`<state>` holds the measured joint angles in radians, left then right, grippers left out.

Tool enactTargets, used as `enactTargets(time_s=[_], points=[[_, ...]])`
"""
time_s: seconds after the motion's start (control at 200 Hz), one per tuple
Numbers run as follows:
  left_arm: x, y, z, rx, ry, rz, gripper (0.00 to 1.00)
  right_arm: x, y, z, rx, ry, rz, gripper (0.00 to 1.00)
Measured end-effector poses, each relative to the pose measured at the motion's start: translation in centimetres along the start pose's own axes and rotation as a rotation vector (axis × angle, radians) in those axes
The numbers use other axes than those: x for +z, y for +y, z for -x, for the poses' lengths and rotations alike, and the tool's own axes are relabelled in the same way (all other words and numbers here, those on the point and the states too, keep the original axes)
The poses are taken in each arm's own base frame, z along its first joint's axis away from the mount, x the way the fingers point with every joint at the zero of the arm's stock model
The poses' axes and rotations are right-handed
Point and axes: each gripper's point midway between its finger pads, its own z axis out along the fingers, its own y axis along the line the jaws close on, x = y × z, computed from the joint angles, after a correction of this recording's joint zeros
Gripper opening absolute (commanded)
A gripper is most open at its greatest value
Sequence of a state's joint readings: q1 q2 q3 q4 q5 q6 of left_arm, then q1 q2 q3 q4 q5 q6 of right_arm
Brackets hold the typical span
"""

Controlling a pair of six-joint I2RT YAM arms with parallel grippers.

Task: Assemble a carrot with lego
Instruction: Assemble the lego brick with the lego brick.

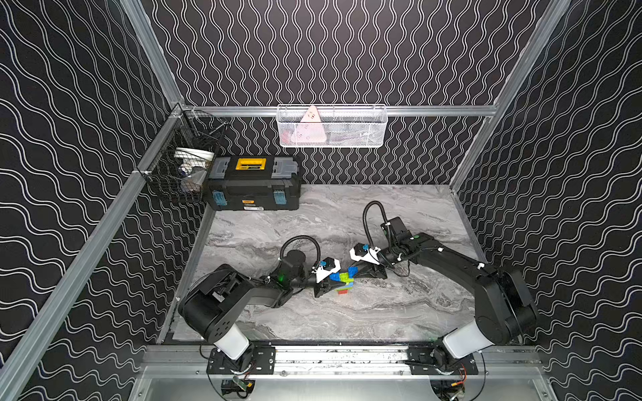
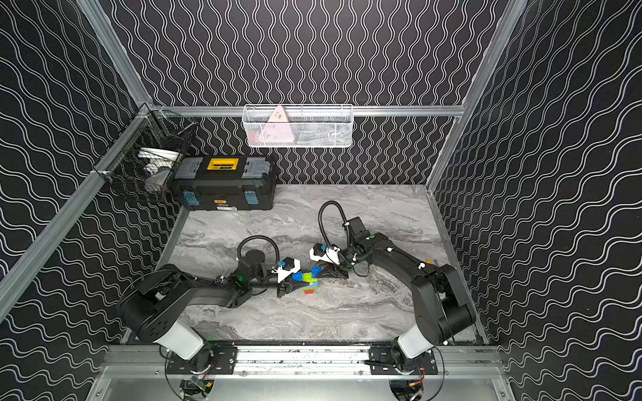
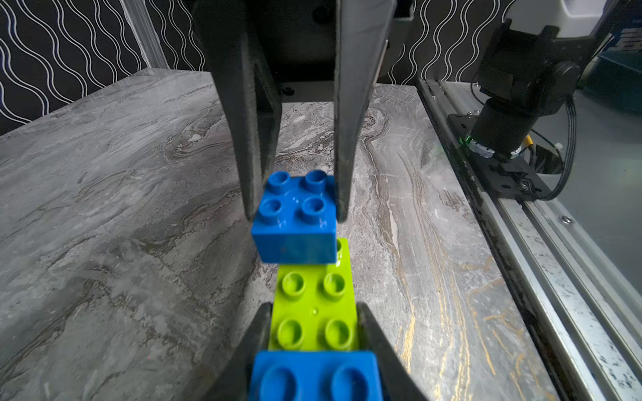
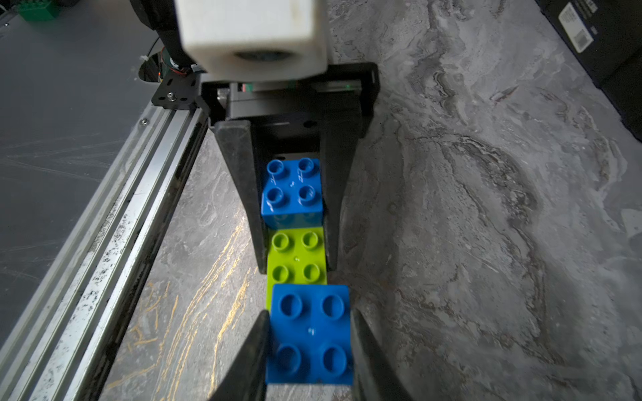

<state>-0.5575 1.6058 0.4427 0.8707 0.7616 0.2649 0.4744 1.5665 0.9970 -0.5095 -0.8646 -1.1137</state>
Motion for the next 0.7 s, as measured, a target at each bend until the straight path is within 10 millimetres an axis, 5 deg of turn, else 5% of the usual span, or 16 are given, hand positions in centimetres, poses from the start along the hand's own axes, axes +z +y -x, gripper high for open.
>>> enactTargets(time_s=[0.16, 0.7], points=[[0.01, 0.01, -0.02, 0.001, 0.002, -0.001, 0.0, 0.0, 0.46, -0.12, -0.025, 0.007, 0.014, 0.15], [0.01, -0.28, -0.05, 0.017, -0.002, -0.011, 0.0, -0.15, 0.71, -0.38, -0.092, 0.008, -0.058, 0.15]])
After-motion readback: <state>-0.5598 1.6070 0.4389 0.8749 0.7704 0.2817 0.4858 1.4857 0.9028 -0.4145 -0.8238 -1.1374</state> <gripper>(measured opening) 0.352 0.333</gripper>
